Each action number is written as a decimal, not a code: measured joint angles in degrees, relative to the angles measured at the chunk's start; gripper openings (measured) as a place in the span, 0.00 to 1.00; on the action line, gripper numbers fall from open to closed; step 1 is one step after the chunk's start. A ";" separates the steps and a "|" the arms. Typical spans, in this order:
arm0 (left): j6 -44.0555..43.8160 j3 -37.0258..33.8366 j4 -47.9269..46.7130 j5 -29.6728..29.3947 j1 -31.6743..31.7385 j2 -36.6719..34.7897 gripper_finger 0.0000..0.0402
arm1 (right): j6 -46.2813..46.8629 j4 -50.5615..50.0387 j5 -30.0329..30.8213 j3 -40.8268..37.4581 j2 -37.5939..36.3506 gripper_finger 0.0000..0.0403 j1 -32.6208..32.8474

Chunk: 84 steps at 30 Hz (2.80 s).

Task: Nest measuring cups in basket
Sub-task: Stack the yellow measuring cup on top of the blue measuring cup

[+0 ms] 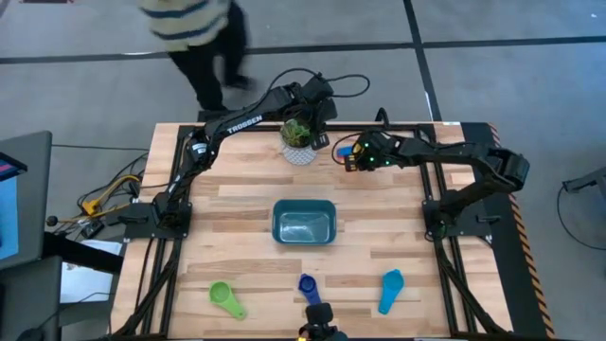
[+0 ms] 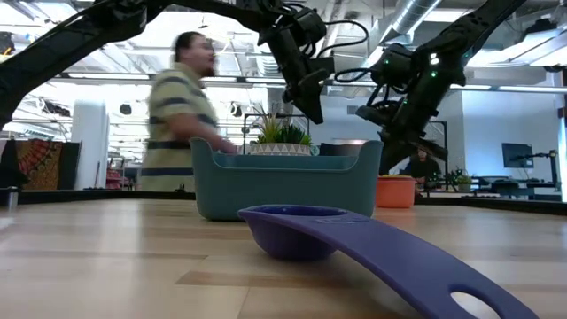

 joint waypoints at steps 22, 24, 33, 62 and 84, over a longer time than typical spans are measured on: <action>-2.64 -16.60 38.87 3.58 0.09 0.34 0.15 | 10.22 -26.52 16.85 0.00 -24.25 0.02 6.37; -4.92 -19.00 44.58 2.24 0.08 0.42 0.15 | 10.84 -29.00 16.79 0.00 -26.22 0.02 6.22; -8.58 -26.27 54.85 0.16 0.11 0.33 0.15 | 15.40 -30.49 16.57 0.00 -29.29 0.02 9.74; -3.77 -7.49 19.70 0.44 -1.05 0.26 0.15 | 5.20 -7.15 11.00 0.00 -11.59 0.02 1.46; -1.57 -2.25 11.12 -4.42 1.02 -4.39 0.15 | -18.89 -0.84 0.08 16.93 13.58 0.02 -8.72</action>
